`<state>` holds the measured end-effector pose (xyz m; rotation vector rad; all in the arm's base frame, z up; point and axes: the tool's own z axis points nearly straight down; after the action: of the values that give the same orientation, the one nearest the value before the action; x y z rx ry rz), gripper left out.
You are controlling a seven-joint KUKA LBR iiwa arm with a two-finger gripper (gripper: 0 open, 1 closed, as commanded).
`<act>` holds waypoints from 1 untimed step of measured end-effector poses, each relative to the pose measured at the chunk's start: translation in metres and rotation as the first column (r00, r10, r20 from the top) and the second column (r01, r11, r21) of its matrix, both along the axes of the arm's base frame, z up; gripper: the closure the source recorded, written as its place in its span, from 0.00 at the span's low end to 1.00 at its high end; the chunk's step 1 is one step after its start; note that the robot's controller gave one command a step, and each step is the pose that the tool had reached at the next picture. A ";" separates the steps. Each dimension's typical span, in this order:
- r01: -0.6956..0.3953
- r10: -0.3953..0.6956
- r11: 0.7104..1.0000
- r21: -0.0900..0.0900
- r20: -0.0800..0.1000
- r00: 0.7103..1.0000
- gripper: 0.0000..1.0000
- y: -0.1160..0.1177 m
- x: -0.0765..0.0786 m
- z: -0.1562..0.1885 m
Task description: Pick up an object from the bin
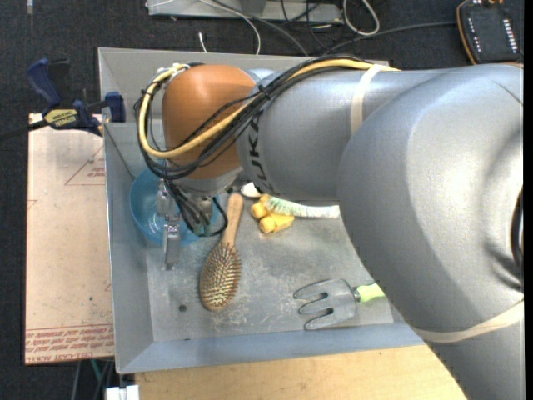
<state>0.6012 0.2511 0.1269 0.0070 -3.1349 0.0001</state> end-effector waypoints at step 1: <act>0.005 -0.005 1.000 0.002 0.007 1.000 0.00 -0.001 0.003 0.005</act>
Offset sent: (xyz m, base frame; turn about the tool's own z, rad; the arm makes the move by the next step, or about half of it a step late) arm -0.0040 -0.0004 -0.0569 0.1505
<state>0.6038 0.2498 0.1320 -0.0009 -3.1423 -0.0025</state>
